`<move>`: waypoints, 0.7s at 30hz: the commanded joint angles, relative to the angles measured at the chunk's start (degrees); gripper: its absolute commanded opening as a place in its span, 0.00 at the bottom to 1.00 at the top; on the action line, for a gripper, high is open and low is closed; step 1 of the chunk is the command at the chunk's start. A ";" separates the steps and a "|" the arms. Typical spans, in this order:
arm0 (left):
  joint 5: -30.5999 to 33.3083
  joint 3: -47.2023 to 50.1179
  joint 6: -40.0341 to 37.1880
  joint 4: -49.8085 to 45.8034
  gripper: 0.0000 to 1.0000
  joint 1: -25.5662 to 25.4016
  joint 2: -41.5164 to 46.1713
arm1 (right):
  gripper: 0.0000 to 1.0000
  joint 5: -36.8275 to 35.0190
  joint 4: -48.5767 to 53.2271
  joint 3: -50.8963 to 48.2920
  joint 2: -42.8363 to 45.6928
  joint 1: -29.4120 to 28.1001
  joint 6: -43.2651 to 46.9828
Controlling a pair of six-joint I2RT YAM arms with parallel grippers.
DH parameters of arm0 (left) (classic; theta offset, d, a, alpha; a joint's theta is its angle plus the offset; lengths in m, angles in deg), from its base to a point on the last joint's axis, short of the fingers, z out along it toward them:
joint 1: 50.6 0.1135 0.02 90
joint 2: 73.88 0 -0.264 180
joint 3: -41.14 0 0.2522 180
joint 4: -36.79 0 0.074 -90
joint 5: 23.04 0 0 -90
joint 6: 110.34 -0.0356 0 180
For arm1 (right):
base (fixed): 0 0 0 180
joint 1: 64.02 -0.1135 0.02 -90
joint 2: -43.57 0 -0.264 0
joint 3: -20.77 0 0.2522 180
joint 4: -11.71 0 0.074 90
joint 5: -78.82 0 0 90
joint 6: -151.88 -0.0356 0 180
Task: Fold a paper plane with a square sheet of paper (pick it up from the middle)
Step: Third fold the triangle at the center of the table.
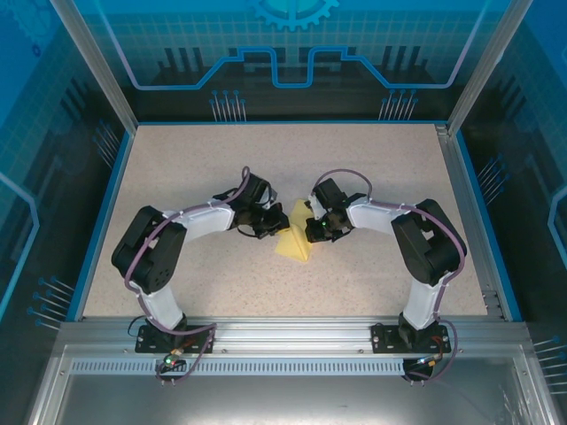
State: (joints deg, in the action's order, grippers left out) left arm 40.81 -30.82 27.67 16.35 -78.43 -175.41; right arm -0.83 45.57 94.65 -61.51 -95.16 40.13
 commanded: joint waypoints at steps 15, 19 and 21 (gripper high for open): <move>-10.76 -0.30 6.85 14.90 0.00 0.36 -9.24 | 0.05 -3.58 1.94 -1.26 -1.22 -0.33 0.16; -10.32 0.68 6.80 15.45 0.00 0.36 -9.16 | 0.05 -3.58 1.96 -1.16 -1.37 -0.33 -0.04; -10.23 0.96 6.66 15.50 0.00 0.34 -9.21 | 0.05 -3.53 1.96 -1.16 -1.45 -0.33 -0.04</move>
State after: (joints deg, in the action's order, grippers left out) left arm 31.96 -30.71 33.79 30.60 -78.13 -183.81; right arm -0.96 45.57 94.63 -61.51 -95.16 40.08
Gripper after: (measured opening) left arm 0.049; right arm 0.049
